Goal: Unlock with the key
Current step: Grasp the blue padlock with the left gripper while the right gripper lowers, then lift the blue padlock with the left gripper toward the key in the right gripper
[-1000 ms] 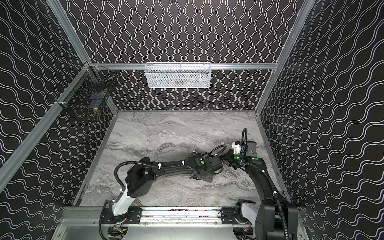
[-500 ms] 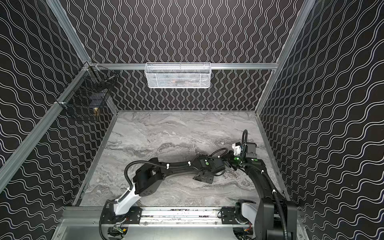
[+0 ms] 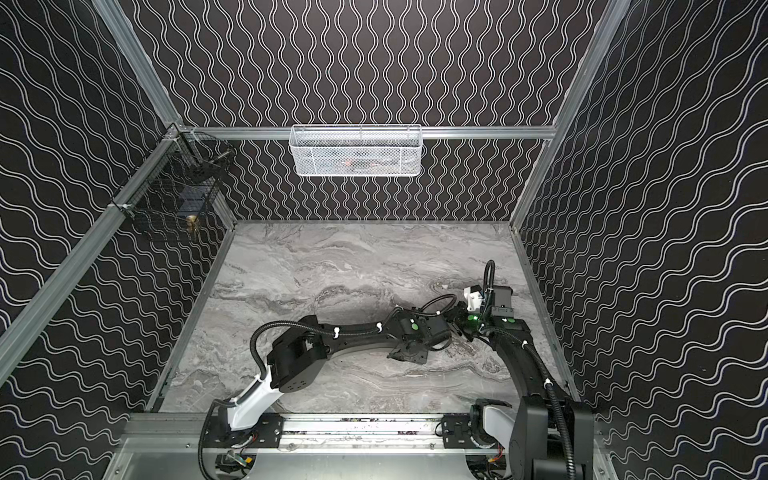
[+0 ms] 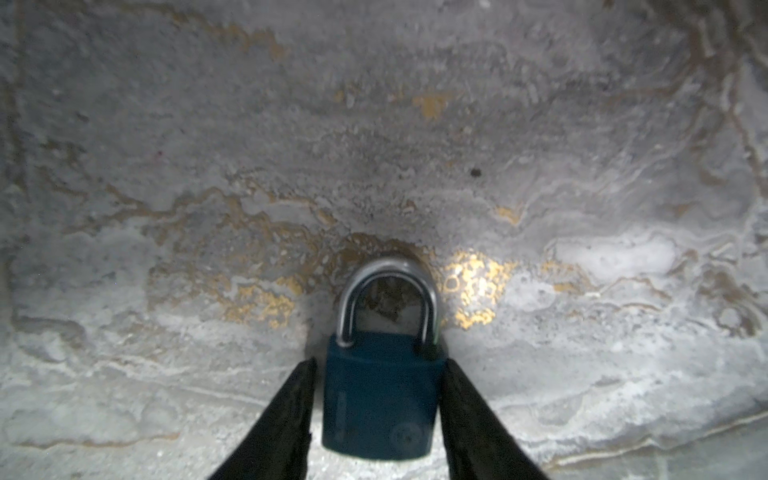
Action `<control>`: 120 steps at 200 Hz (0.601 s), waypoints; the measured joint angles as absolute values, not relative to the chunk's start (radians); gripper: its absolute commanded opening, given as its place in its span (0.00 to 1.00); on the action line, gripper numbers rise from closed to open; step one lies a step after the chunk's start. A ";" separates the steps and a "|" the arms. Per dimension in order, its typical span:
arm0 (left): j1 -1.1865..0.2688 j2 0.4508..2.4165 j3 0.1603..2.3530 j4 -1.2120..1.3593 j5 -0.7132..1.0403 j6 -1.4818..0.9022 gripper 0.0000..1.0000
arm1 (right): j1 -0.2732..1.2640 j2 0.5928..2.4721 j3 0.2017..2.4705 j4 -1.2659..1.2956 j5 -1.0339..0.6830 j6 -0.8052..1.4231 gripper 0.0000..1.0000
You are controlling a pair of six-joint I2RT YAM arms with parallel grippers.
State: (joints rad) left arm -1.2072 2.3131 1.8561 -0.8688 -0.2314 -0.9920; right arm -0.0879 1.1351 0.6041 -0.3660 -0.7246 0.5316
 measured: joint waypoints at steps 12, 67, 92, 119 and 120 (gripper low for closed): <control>-1.206 2.311 1.848 -0.859 -0.239 -0.992 0.46 | -0.088 1.135 0.604 -0.366 -0.725 0.532 0.00; -1.204 2.290 1.820 -0.835 -0.241 -0.988 0.34 | -0.088 1.139 0.602 -0.364 -0.744 0.531 0.00; -1.194 2.258 1.784 -0.835 -0.214 -0.990 0.30 | -0.088 1.141 0.602 -0.363 -0.755 0.531 0.00; -1.175 2.160 1.686 -0.831 -0.197 -1.018 0.28 | -0.086 1.136 0.606 -0.364 -0.777 0.529 0.00; -1.174 2.157 1.683 -0.832 -0.197 -1.018 0.28 | -0.086 1.136 0.607 -0.364 -0.778 0.529 0.00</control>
State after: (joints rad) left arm -1.1740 2.1571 1.6833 -0.8318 -0.1970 -1.0183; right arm -0.0856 1.1362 0.6067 -0.3637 -0.7776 0.5293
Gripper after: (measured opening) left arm 0.401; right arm 0.074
